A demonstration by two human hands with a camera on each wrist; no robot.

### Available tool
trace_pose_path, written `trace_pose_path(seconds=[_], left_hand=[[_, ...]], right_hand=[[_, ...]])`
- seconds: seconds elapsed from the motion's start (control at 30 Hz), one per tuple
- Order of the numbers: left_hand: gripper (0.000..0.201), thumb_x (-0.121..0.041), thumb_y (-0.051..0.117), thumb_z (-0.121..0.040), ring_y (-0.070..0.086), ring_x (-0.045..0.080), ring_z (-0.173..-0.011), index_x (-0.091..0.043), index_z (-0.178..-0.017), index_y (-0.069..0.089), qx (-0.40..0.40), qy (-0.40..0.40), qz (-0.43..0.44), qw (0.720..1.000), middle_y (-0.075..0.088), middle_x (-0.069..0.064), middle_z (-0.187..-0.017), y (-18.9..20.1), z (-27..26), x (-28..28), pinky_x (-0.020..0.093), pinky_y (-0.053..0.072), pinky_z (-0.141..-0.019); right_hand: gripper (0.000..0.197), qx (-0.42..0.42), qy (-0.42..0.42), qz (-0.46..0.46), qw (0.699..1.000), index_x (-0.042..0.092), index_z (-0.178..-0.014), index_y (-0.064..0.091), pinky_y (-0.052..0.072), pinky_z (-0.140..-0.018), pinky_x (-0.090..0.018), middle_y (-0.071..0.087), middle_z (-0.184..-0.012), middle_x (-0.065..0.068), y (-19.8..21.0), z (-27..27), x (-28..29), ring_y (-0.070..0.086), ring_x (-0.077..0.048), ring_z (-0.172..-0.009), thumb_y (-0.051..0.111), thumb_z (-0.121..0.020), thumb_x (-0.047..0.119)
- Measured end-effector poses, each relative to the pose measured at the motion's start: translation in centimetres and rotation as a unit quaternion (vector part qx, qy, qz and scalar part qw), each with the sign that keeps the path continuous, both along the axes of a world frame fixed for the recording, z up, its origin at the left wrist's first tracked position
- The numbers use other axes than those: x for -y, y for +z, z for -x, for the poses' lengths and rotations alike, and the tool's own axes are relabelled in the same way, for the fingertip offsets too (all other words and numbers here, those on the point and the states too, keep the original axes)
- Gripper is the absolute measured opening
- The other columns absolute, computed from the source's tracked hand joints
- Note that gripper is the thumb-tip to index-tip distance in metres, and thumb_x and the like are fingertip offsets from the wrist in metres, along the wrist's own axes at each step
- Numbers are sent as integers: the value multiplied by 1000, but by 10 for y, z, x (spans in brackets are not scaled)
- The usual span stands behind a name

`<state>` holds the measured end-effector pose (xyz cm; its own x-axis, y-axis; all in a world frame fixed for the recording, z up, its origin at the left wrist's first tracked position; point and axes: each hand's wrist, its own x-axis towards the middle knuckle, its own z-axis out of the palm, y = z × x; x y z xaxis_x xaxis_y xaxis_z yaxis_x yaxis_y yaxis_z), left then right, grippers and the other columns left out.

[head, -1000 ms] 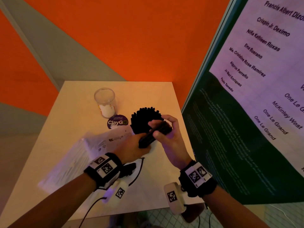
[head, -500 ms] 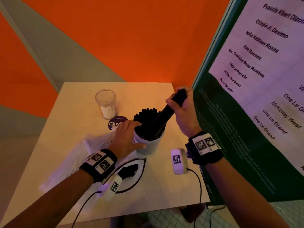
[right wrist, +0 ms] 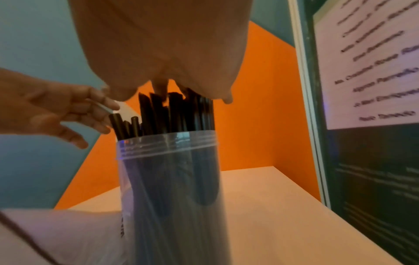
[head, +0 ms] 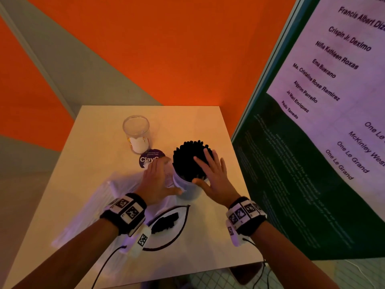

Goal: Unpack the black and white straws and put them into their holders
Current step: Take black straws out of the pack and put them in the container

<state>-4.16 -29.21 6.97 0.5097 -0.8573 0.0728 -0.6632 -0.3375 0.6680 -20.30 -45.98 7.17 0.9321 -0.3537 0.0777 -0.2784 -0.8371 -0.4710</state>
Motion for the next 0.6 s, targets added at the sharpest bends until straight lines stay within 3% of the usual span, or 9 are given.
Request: trace_pose_path(seconds=[0.07, 0.13, 0.2, 0.27, 0.4, 0.47, 0.53, 0.6], left_hand=[[116, -48, 87, -54, 36, 28, -127, -4, -142, 26, -18, -5, -15, 1000, 36, 13, -140, -2, -4, 4, 44, 36, -104], [125, -53, 87, -50, 34, 29, -130, -4, -144, 21, -48, -11, -40, 998, 33, 14, -144, -4, -10, 11, 49, 35, -106], [128, -55, 88, -47, 35, 33, -130, -3, -142, 22, -83, -24, -53, 995, 35, 17, -143, -6, -17, 20, 52, 36, -105], [132, -55, 90, -44, 33, 34, -134, -1, -142, 20, -115, -37, -53, 991, 33, 19, -145, -11, -22, 31, 53, 34, -107], [155, -51, 93, -37, 10, 26, -146, -14, -150, -7, -158, -45, -85, 983, 6, 10, -159, -17, -32, 52, 52, 22, -116], [157, -47, 95, -32, 15, 22, -144, -23, -150, -6, -184, -49, -75, 979, 11, 7, -158, -18, -38, 61, 50, 25, -115], [148, -41, 95, -31, 29, 16, -136, -29, -147, 4, -191, -79, -39, 978, 26, 5, -151, -18, -41, 72, 43, 33, -111], [136, -34, 96, -35, 39, 13, -130, -29, -143, 14, -192, -114, -3, 975, 38, 0, -141, -18, -41, 80, 37, 40, -106]], right_hand=[[83, 55, -24, -101, 993, 45, -148, 0, -6, -119, -42, -18, -156, 19, 0, 6, 6, -20, -8, -145, 44, -82, 70], [106, 52, -67, -174, 981, 44, -146, -9, -1, -120, -41, -20, -151, 28, 1, 10, 14, -18, -2, -144, 62, -72, 68], [123, -1, -96, -218, 971, 32, -149, -11, 1, -121, -46, -19, -153, 23, -1, 11, 24, -18, -2, -143, 73, -65, 62], [129, -58, -101, -248, 962, 24, -151, -13, 1, -121, -48, -17, -158, 9, -2, 8, 33, -17, -9, -144, 79, -64, 52], [131, -96, -88, -288, 949, 23, -151, -12, -1, -121, -48, -13, -160, 0, 0, -6, 42, -15, -17, -147, 85, -64, 38], [133, -100, -78, -294, 947, 25, -151, -12, -3, -120, -50, -12, -160, 2, 0, -16, 46, -16, -18, -146, 87, -63, 35], [135, -119, -60, -281, 951, 30, -149, -15, -6, -119, -48, -14, -159, 5, -2, -26, 48, -18, -14, -143, 87, -62, 36], [135, -122, -47, -272, 953, 33, -149, -14, -1, -118, -44, -8, -160, 6, -5, -35, 45, -10, -11, -142, 87, -61, 37]])
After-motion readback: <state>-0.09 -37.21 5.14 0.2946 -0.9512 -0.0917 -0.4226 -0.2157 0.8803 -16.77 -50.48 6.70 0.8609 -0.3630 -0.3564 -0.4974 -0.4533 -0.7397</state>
